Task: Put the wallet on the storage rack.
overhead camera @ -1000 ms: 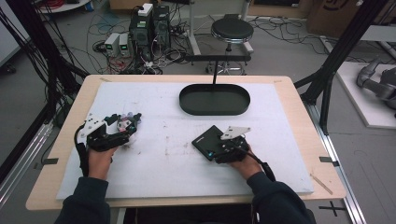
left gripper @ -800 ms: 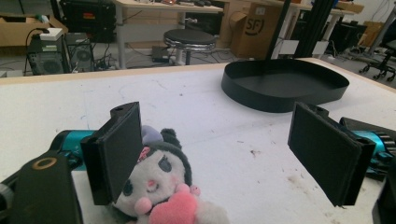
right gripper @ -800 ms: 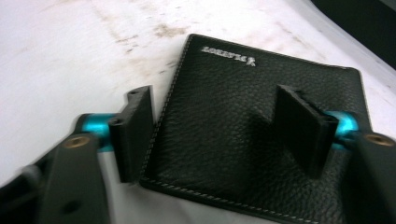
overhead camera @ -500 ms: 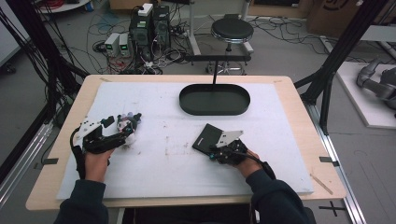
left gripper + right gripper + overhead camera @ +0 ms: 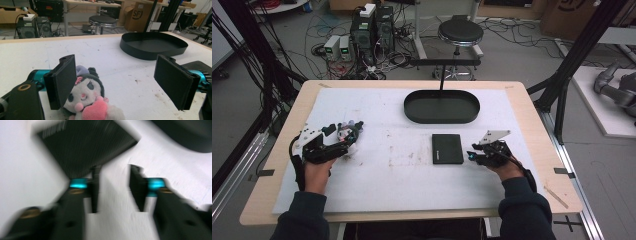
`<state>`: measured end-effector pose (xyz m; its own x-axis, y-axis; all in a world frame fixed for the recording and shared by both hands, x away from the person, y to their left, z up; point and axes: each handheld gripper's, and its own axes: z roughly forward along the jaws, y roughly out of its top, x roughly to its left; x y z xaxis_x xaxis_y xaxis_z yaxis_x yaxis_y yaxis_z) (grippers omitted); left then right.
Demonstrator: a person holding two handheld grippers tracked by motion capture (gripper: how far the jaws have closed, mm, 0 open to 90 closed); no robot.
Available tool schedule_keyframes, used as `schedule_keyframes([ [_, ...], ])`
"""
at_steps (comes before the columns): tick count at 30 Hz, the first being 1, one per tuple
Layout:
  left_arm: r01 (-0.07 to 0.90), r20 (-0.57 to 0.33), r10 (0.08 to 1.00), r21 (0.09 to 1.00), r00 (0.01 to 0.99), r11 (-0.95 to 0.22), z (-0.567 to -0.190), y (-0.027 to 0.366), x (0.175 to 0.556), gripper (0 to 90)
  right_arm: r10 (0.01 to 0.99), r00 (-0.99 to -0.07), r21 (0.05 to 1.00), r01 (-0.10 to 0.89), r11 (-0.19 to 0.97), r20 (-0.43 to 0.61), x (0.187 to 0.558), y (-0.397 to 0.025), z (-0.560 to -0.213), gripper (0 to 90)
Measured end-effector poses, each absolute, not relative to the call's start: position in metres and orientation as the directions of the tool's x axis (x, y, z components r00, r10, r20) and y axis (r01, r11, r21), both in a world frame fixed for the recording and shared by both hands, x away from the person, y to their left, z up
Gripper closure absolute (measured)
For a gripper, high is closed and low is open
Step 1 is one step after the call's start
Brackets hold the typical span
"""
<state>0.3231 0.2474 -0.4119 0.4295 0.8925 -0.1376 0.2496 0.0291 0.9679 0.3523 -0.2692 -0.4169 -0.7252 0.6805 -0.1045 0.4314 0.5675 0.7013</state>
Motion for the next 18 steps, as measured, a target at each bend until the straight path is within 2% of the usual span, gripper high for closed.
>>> schedule_keyframes([
  [1,0.250,-0.138,0.893,0.968,0.430,0.029,-0.412,0.247,0.323,18.3,0.681,-0.725,0.701,0.431,0.568,-0.105,0.352,-0.269,-0.417,52.8],
  [2,0.249,-0.136,0.892,0.968,0.430,0.028,-0.412,0.247,0.323,18.3,0.700,-0.709,0.729,0.438,0.527,-0.080,0.353,-0.264,-0.416,47.1],
  [4,0.248,-0.134,0.891,0.968,0.433,0.025,-0.412,0.246,0.324,18.3,0.746,-0.664,0.761,0.460,0.457,-0.047,0.354,-0.253,-0.416,41.2],
  [5,0.251,-0.136,0.891,0.968,0.433,0.026,-0.412,0.246,0.324,18.3,0.773,-0.634,0.781,0.490,0.387,0.015,0.356,-0.237,-0.419,38.0],
  [7,0.251,-0.136,0.890,0.968,0.435,0.025,-0.412,0.245,0.324,18.3,0.778,-0.627,0.797,0.491,0.353,0.042,0.356,-0.221,-0.421,37.6],
  [8,0.252,-0.135,0.890,0.967,0.435,0.024,-0.412,0.245,0.324,18.3,0.778,-0.627,0.797,0.491,0.353,0.042,0.356,-0.221,-0.421,37.6],
  [12,0.248,-0.139,0.892,0.968,0.430,0.032,-0.412,0.247,0.322,18.4,0.767,-0.641,0.785,0.488,0.381,0.027,0.355,-0.172,-0.435,42.1],
  [14,0.247,-0.140,0.894,0.968,0.425,0.034,-0.412,0.249,0.321,18.3,0.760,-0.648,0.743,0.486,0.460,-0.047,0.353,-0.156,-0.443,43.9],
  [15,0.247,-0.140,0.894,0.968,0.425,0.034,-0.412,0.249,0.321,18.3,0.760,-0.648,0.743,0.486,0.460,-0.047,0.353,-0.156,-0.443,43.9],
  [16,0.249,-0.142,0.895,0.968,0.423,0.036,-0.413,0.251,0.321,18.3,0.731,-0.650,0.707,0.416,0.572,-0.209,0.347,-0.145,-0.445,51.0],
  [18,0.251,-0.143,0.896,0.967,0.420,0.037,-0.413,0.251,0.321,18.3,0.720,-0.662,0.702,0.412,0.582,-0.209,0.347,-0.146,-0.443,56.9],
])
